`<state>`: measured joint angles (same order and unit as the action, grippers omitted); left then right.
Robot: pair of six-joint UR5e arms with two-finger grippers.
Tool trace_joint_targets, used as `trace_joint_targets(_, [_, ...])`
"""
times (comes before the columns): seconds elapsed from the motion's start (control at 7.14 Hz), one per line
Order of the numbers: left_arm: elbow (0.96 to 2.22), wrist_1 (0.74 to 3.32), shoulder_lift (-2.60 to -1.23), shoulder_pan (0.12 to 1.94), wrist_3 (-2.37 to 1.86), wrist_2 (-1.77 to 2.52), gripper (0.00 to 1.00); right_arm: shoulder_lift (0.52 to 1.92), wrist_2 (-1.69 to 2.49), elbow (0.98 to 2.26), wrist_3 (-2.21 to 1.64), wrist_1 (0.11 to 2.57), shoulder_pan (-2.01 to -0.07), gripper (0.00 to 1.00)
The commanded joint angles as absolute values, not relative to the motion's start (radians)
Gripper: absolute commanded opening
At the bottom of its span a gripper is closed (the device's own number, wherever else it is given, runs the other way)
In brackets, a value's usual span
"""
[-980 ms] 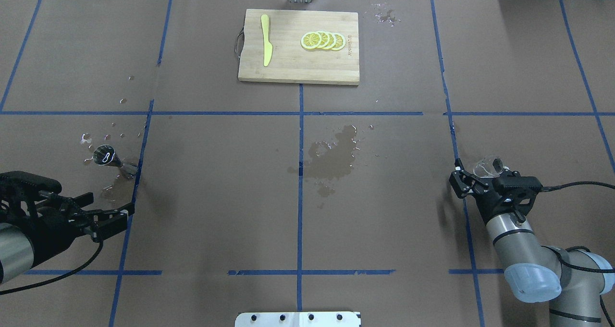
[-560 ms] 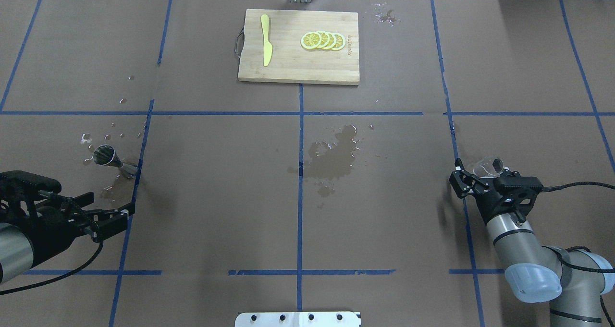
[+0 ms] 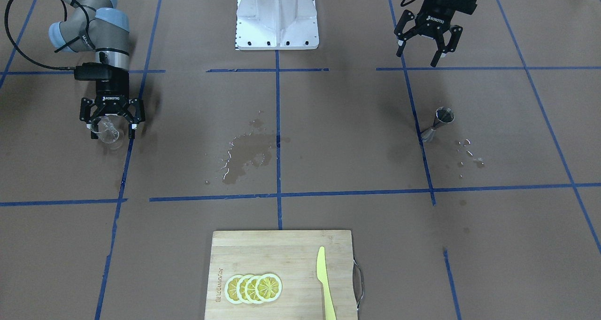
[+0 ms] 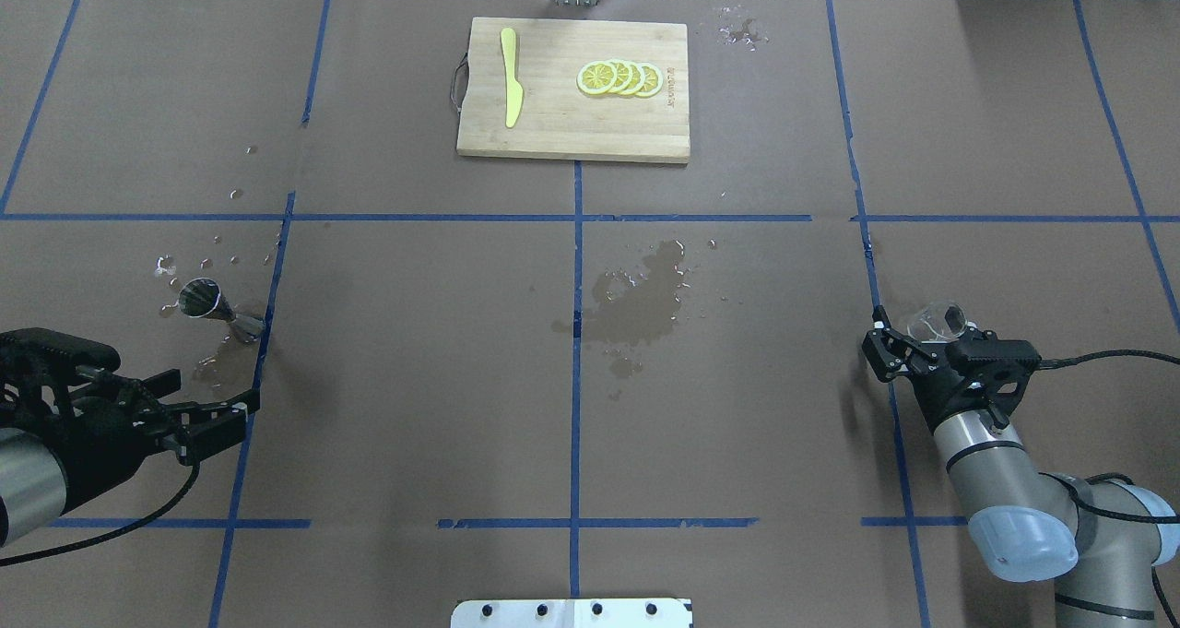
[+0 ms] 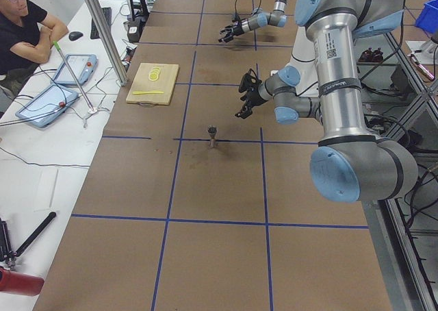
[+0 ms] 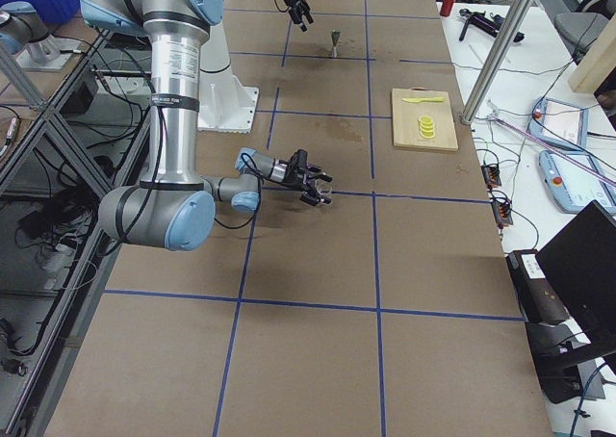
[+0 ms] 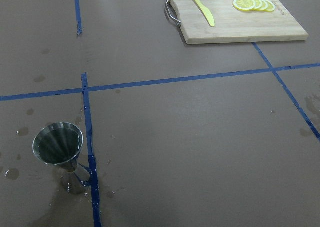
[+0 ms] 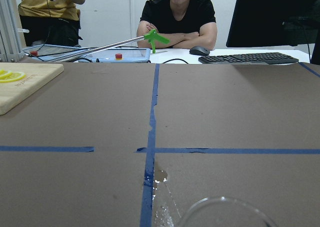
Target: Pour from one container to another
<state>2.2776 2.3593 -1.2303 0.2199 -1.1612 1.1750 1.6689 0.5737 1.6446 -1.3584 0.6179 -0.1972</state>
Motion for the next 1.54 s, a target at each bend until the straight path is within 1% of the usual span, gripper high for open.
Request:
trace_joint_targets(0.0, [2.278, 2.359, -1.232, 0.221, -1.161, 1.175, 1.00, 1.669, 0.575, 1.646, -1.359, 0.617, -0.198, 1.00])
trace_joint_targets(0.28, [2.284, 2.359, -1.232, 0.228, -1.154, 1.219, 1.00, 1.669, 0.575, 1.644, -1.358, 0.618, -0.196, 1.00])
trace_joint_targets(0.42, [2.304, 2.330, -1.233, 0.274, -1.134, 1.286, 1.00, 1.669, 0.575, 1.644, -1.359, 0.618, -0.198, 1.00])
trace_joint_targets(0.7, [2.417, 2.164, -1.242, 0.331, -1.105, 1.391, 1.00, 1.669, 0.575, 1.643, -1.359, 0.618, -0.196, 1.00])
trace_joint_targets(1.12, [2.442, 2.090, -1.288, 0.483, -1.020, 1.577, 1.00, 1.669, 0.575, 1.644, -1.359, 0.617, -0.195, 1.00])
trace_joint_targets(1.26, [2.445, 2.074, -1.299, 0.489, -1.017, 1.580, 1.00, 1.670, 0.575, 1.646, -1.359, 0.617, -0.193, 1.00])
trace_joint_targets(1.4, [2.445, 2.053, -1.342, 0.497, -1.017, 1.610, 1.00, 1.681, 0.574, 1.646, -1.359, 0.618, -0.192, 1.00])
